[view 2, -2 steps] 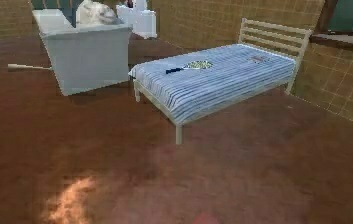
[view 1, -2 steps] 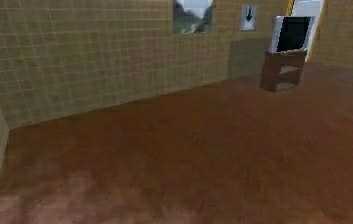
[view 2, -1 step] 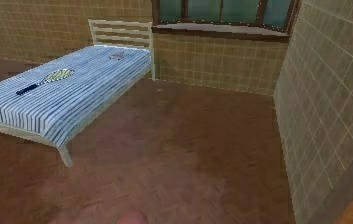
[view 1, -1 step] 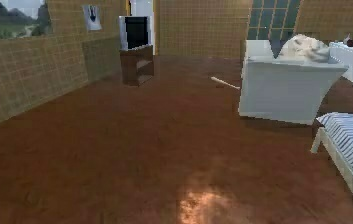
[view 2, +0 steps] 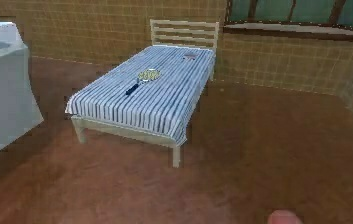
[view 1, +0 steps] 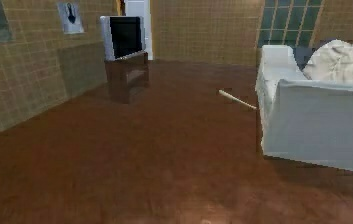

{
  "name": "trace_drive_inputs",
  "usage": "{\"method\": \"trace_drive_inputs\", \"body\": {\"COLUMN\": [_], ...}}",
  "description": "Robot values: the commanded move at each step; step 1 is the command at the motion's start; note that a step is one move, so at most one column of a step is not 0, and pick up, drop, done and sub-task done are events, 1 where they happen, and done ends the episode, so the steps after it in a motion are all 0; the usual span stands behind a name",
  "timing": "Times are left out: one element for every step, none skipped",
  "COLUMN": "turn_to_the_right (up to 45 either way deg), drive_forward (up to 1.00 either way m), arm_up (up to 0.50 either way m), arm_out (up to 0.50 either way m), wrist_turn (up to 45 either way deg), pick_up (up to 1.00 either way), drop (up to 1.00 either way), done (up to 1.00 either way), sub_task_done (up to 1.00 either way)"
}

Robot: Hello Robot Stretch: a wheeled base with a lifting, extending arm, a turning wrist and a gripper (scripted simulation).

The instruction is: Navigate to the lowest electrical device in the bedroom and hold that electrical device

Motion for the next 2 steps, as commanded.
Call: {"method": "trace_drive_inputs", "body": {"turn_to_the_right": [0.0,0.0], "drive_forward": [1.0,1.0], "arm_up": [0.0,0.0], "arm_out": [0.0,0.0], "wrist_turn": [0.0,0.0], "pick_up": [0.0,0.0], "drop": [0.0,0.0], "done": [0.0,0.0], "sub_task_done": [0.0,0.0]}}
